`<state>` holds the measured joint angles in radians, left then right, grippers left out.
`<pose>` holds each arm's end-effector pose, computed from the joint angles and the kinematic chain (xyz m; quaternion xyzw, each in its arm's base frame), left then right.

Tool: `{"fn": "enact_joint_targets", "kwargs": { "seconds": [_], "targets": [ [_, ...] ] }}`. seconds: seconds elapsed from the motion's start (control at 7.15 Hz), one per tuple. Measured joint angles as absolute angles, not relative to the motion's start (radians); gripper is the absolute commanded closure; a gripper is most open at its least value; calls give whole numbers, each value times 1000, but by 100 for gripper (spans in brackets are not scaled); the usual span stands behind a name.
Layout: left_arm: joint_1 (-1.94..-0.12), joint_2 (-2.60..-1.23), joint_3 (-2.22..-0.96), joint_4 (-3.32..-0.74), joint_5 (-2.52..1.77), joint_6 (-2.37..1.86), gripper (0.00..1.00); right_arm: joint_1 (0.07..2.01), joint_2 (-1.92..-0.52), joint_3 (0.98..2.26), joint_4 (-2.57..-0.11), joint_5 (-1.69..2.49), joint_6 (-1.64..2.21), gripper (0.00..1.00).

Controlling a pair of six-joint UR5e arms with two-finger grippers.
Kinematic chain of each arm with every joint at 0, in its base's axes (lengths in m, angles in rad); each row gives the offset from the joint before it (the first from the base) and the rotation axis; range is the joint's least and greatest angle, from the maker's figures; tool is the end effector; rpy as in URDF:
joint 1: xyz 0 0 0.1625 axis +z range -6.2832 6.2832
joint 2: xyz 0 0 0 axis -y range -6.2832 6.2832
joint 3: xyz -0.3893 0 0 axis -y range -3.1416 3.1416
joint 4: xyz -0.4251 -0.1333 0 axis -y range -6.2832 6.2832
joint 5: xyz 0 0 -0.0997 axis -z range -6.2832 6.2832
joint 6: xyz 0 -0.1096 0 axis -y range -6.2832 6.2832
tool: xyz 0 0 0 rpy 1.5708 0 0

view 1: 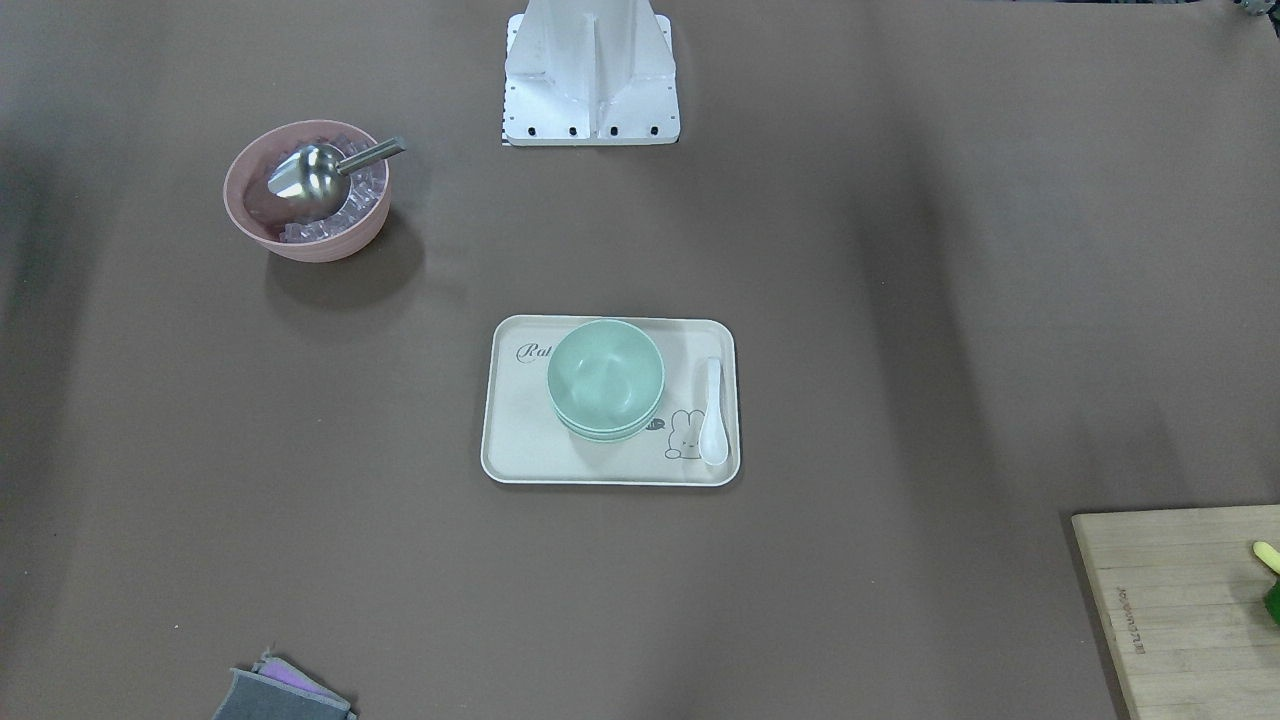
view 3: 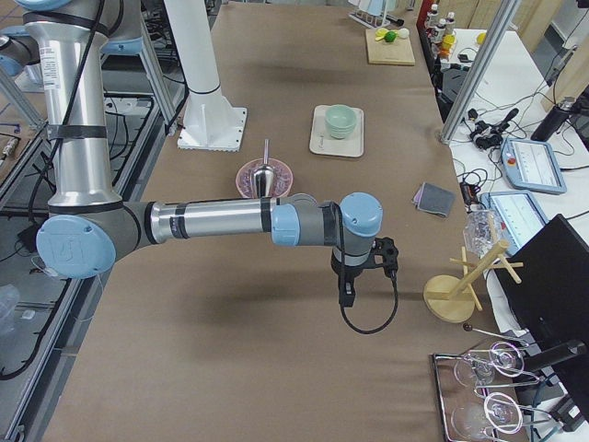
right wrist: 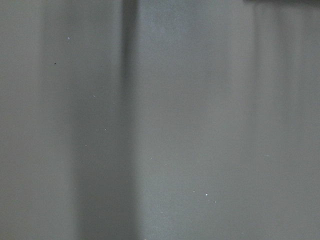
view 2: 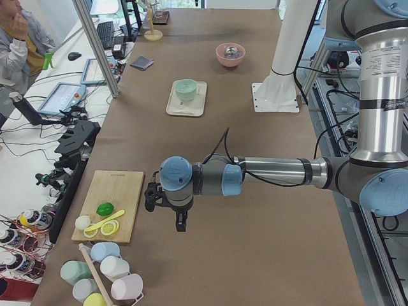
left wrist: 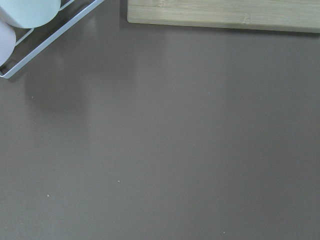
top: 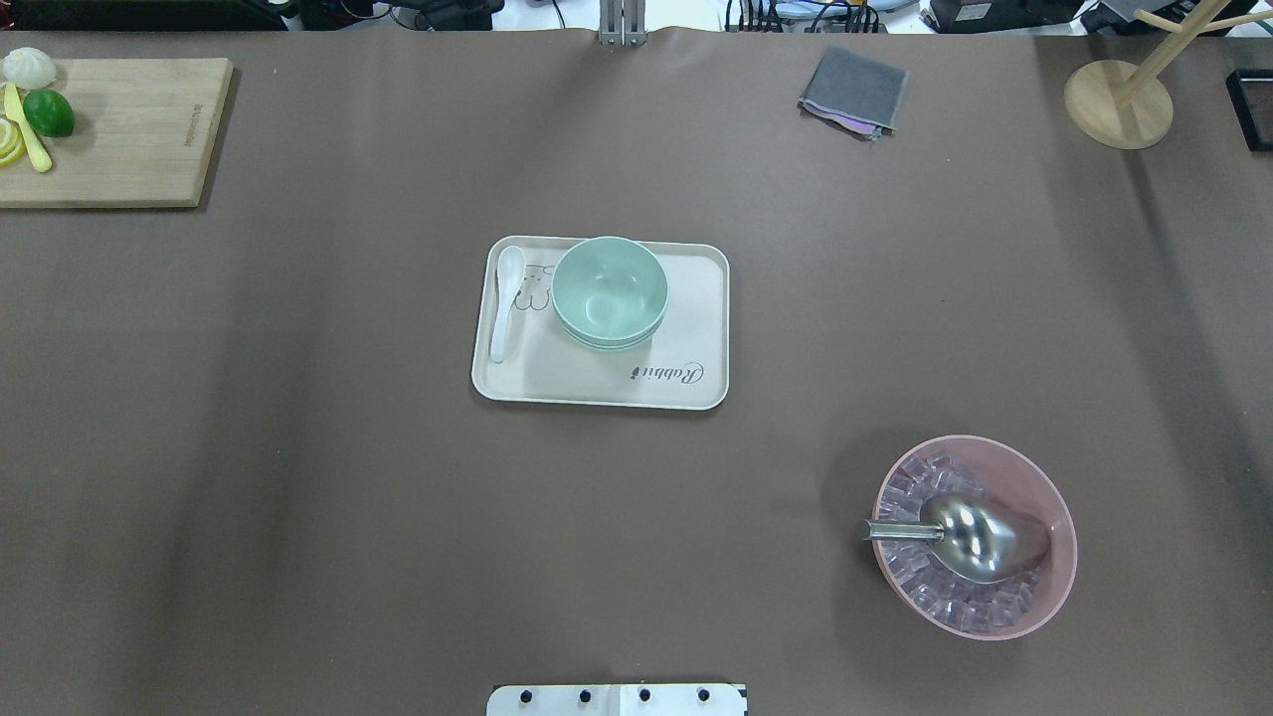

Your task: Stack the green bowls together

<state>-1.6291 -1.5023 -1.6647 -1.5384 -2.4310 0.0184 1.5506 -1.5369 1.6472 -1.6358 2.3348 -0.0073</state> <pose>-0.0791 -0.4937 0.6123 0.0128 0.4168 -0.0196 0.9087 0.0466 -0.5399 0.5793 0.0186 -0.3728 -0.0212 0.9275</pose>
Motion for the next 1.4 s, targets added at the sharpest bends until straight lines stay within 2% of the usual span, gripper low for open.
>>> {"fn": "enact_joint_targets", "kwargs": {
  "seconds": [0.42, 1.4],
  "targets": [
    [-1629, -1501, -1669, -1538, -2430, 17, 1, 1566, -1576, 1646, -1636, 2313, -141, 0],
    [-1628, -1503, -1702, -1536, -2439, 17, 1, 1568, -1581, 1642, -1635, 2309, -152, 0]
  ]
}}
